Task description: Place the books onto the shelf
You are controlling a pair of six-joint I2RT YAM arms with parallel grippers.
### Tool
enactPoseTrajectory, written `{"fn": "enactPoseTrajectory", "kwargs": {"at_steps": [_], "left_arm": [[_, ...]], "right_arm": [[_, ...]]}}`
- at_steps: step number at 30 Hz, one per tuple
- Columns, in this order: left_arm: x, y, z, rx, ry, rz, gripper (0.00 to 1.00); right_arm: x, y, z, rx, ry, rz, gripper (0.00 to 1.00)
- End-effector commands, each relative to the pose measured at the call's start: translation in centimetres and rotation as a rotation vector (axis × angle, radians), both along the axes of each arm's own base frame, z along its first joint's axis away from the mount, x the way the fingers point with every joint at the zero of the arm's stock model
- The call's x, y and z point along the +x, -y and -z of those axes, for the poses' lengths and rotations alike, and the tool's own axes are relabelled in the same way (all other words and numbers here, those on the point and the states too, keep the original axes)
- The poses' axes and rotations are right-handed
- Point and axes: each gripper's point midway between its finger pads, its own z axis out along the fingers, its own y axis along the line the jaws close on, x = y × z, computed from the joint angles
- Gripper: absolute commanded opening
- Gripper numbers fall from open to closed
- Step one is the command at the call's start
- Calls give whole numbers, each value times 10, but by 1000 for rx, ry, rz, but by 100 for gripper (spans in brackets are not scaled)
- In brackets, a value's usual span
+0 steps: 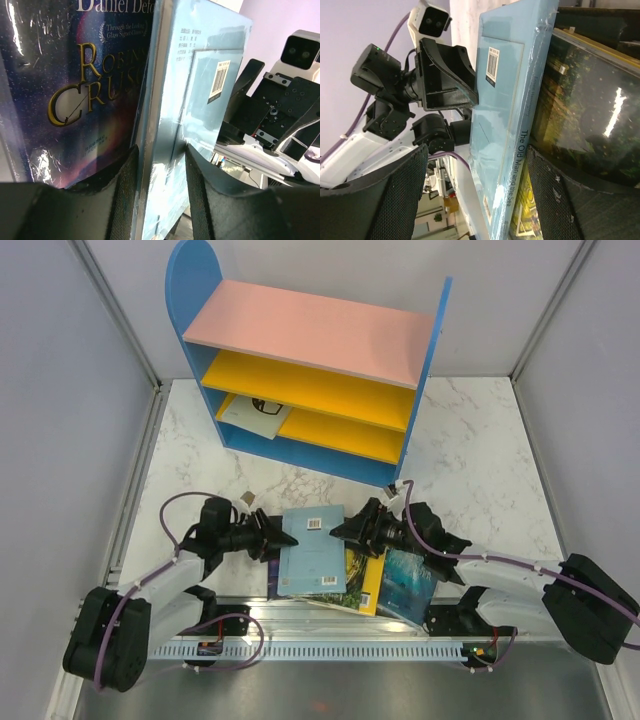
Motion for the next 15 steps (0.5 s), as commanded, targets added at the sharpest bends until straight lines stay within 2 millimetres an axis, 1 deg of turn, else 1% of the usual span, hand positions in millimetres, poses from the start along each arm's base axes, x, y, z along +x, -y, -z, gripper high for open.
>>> {"fn": "enactPoseTrajectory", "kwargs": {"at_steps": [1,3,4,6,7,8,10,11,13,14,15], "left_arm": [[1,7,-20,-67,41,33,45],[1,7,-22,-70,46,34,39],[1,7,-22,-71,47,34,29],[2,7,-24,-70,52,34,18],[1,7,-26,-69,56,37,10],[2,5,-26,-66,54,32,7],[3,4,-30,-68,66,29,2],[3,3,-32,-72,72,28,2],[6,3,-37,-78,86,23,2],[6,3,-39,-80,90,27,2],[6,4,-40,-83,89,31,2]], "right_arm": [[-50,34,98,-277,-247,-63,84],[-52,32,100,-283,-251,-73,84],[-50,29,98,-280,-245,-73,84],[-51,28,98,-285,-242,-80,84],[-51,28,97,-287,-241,-81,84],[-50,28,95,-285,-237,-77,84],[-49,28,93,-282,-232,-74,84],[-49,28,91,-274,-226,-75,84],[-47,26,86,-261,-221,-71,79],[-46,24,81,-246,-212,-70,74],[-45,22,78,-232,-208,-72,67]]}}
